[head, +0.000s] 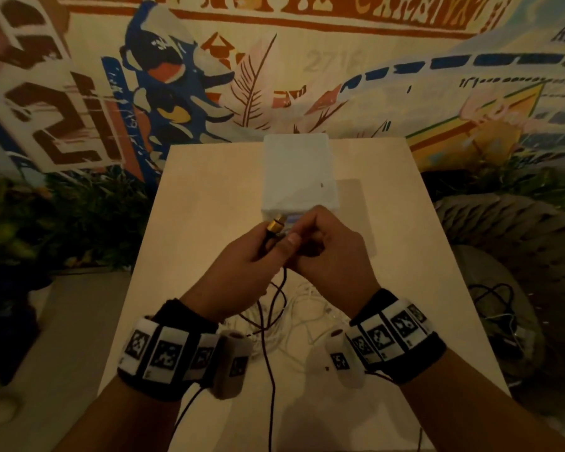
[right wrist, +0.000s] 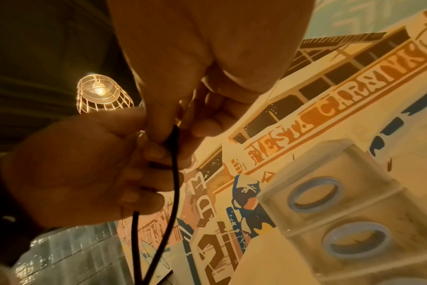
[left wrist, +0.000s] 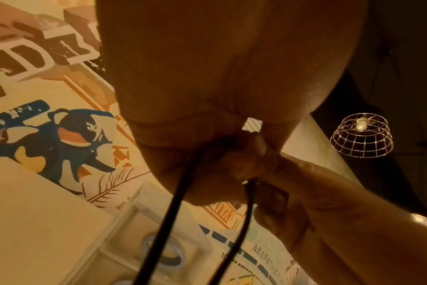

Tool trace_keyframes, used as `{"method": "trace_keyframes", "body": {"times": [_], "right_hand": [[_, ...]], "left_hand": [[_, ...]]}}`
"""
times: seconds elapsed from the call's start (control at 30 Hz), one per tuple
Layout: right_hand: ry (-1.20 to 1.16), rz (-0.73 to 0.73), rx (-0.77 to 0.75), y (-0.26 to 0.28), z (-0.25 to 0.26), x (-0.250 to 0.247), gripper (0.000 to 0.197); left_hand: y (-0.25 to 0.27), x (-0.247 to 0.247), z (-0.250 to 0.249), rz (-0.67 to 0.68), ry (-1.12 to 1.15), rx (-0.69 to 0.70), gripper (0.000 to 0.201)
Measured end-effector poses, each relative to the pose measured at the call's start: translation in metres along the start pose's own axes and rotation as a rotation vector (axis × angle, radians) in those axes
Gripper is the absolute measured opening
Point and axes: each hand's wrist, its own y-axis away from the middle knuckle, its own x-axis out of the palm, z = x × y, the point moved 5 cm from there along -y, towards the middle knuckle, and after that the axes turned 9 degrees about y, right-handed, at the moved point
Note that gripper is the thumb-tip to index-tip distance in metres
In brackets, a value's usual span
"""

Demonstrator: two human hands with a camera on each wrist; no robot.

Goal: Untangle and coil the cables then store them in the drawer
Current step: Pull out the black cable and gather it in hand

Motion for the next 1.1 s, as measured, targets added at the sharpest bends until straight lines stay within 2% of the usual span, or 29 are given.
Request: {"method": "trace_keyframes", "body": {"times": [0.13,0.23,0.3,0.37,0.47,0.6,0.73,0.8,0.9,1.0,1.1], "right_hand": [[-0.082,0.093,-0.037,0.006,0.009,0.010,0.047],[-0.044,0.267,0.001,0.014,-0.002,0.026,0.060],[0.151,0.441,-0.032,0.022,-0.023,0.045,0.044],[0.279,0.525,-0.050,0.029,-0.047,0.060,0.022],[0.360,0.486,-0.049,0.027,-0.077,0.063,0.015],[0.468,0.492,-0.001,0.009,-0.099,0.061,0.026],[0.376,0.486,0.034,-0.009,-0.085,0.057,0.038],[0.293,0.448,0.029,-0.017,-0.069,0.053,0.036],[0.246,0.372,-0.066,-0.024,-0.038,0.048,0.022],[0.244,0.340,-0.152,-0.025,-0.014,0.049,0.021],[0.217,0.381,-0.233,-0.025,0.006,0.057,0.017]], "left_hand": [[0.008,-0.011,-0.005,-0.054,0.047,-0.002,0.020],[0.012,-0.027,-0.007,-0.215,0.101,0.009,0.027],[0.014,-0.039,-0.009,-0.318,0.175,0.033,0.038],[0.015,-0.047,-0.011,-0.361,0.236,0.057,0.041],[0.021,-0.054,-0.014,-0.403,0.301,0.097,0.032],[0.033,-0.062,-0.013,-0.463,0.386,0.142,0.027],[0.041,-0.070,-0.013,-0.503,0.425,0.182,0.029],[0.044,-0.077,-0.007,-0.552,0.413,0.174,0.034],[0.041,-0.082,0.014,-0.532,0.379,0.066,0.047],[0.038,-0.081,0.040,-0.475,0.261,-0.089,0.058],[0.033,-0.062,0.052,-0.248,0.197,-0.170,0.063]]}}
